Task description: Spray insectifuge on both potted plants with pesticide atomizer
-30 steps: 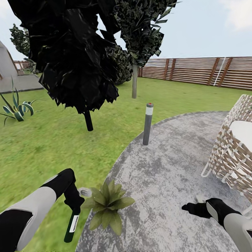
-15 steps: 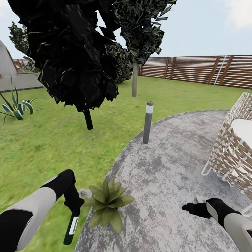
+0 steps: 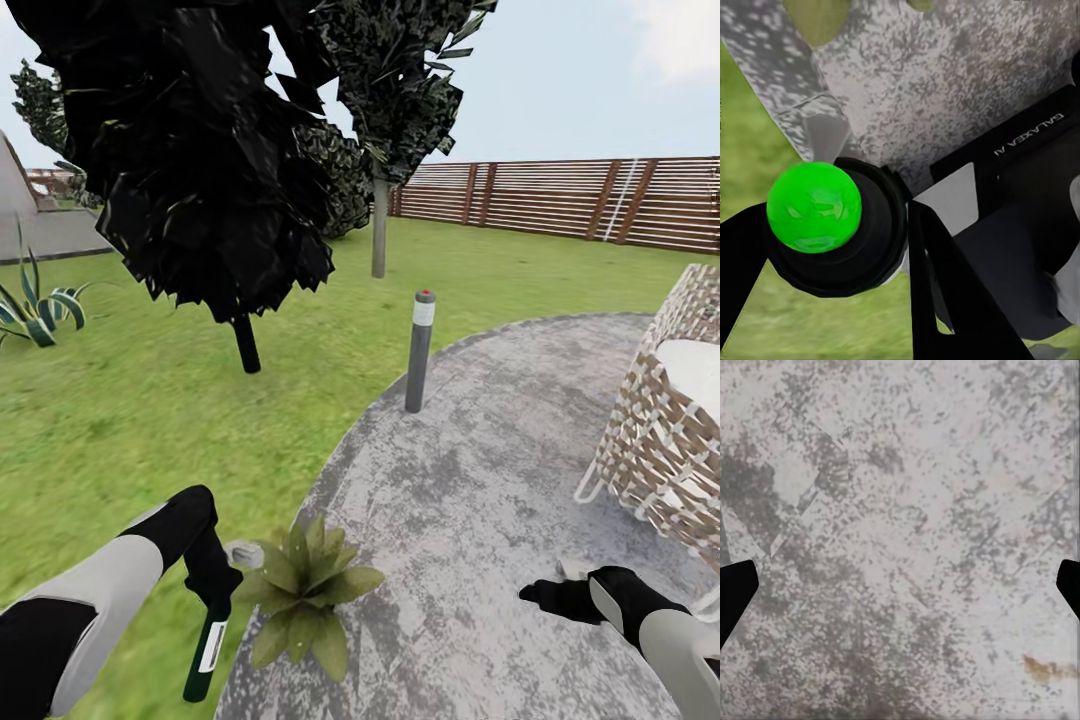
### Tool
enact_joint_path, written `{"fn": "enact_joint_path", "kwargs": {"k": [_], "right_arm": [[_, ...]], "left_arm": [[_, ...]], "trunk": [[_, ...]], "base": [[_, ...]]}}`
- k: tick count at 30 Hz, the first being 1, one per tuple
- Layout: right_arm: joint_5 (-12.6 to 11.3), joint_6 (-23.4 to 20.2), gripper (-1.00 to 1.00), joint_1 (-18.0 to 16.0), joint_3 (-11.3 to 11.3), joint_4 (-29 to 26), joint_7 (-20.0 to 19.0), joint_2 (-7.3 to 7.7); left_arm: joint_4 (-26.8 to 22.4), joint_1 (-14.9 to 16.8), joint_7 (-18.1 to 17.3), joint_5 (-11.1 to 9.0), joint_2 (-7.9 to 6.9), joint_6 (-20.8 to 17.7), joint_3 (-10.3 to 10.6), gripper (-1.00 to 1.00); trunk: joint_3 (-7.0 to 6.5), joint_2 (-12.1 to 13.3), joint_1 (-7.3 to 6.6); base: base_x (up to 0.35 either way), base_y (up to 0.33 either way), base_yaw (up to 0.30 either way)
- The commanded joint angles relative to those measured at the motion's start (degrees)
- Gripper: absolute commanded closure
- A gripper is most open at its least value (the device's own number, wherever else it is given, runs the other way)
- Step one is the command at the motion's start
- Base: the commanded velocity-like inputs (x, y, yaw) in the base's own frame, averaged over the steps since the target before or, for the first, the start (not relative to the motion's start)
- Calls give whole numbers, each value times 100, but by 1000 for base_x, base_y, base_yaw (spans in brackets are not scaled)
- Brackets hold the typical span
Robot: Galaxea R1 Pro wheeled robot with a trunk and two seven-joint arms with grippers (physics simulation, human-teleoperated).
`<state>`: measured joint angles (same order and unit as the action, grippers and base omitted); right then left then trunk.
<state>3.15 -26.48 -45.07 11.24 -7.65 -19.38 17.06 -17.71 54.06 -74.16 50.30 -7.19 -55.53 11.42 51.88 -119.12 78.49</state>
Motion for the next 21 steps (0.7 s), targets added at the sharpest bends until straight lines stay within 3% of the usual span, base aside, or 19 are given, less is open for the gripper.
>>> {"fn": "enact_joint_path", "kwargs": {"k": [1,7,15,21], "right_arm": [[34,-32,-100,-2,37,-9,-22,-2],[33,-32,-100,-2,37,-9,-22,-4],[33,-32,-100,-2,37,-9,-22,-4],[29,-32,-100,-2,37,-9,-21,-4]], "left_arm": [[-20,0,-55,52,1,-49,-3,100],[-62,0,-53,50,-2,-46,-8,100],[-281,0,-54,50,6,-46,-9,100],[-326,0,-54,56,37,-46,0,100]], "trunk": [[5,-2,-1],[5,-2,-1],[5,-2,-1],[5,-2,-1]], "base": [[5,1,-214],[1,0,-186],[4,0,-17],[230,0,-2]]}}
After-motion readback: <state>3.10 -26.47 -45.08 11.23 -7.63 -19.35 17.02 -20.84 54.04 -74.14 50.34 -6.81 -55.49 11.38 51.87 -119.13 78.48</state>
